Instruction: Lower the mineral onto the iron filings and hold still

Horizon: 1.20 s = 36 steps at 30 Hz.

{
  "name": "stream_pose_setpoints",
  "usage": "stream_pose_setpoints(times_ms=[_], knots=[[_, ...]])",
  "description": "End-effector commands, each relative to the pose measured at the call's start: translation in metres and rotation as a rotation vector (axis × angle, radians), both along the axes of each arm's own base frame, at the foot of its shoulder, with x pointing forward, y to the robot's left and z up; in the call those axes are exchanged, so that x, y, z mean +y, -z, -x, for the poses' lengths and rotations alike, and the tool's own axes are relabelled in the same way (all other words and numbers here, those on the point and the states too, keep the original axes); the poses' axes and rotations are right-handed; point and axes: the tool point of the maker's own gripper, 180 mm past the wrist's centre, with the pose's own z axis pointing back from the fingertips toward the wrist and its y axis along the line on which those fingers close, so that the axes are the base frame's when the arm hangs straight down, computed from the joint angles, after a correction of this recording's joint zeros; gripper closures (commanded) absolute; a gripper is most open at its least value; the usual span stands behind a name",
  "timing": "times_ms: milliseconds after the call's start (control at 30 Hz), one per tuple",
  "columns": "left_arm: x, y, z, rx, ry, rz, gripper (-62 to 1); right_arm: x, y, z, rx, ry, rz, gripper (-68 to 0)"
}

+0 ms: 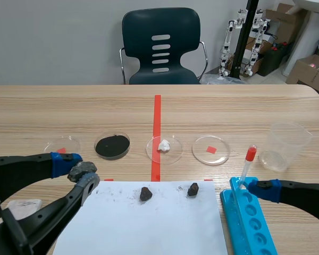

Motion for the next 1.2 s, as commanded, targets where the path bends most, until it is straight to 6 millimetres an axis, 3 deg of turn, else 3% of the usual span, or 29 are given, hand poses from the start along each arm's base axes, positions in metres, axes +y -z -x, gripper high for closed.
stream_pose_setpoints(times_ms=[0,1167], knots=[[-0.0005,-0.0068,-0.0035,-0.027,-0.006,0.021,-13.4,0.0012,-0.0117,-0.0048,-0.035,0.007,-0.027,-60.6],[-0.0005,-0.0073,-0.0041,-0.030,-0.006,0.022,-13.4,0.0012,-0.0117,-0.0048,-0.035,0.007,-0.027,-60.6]])
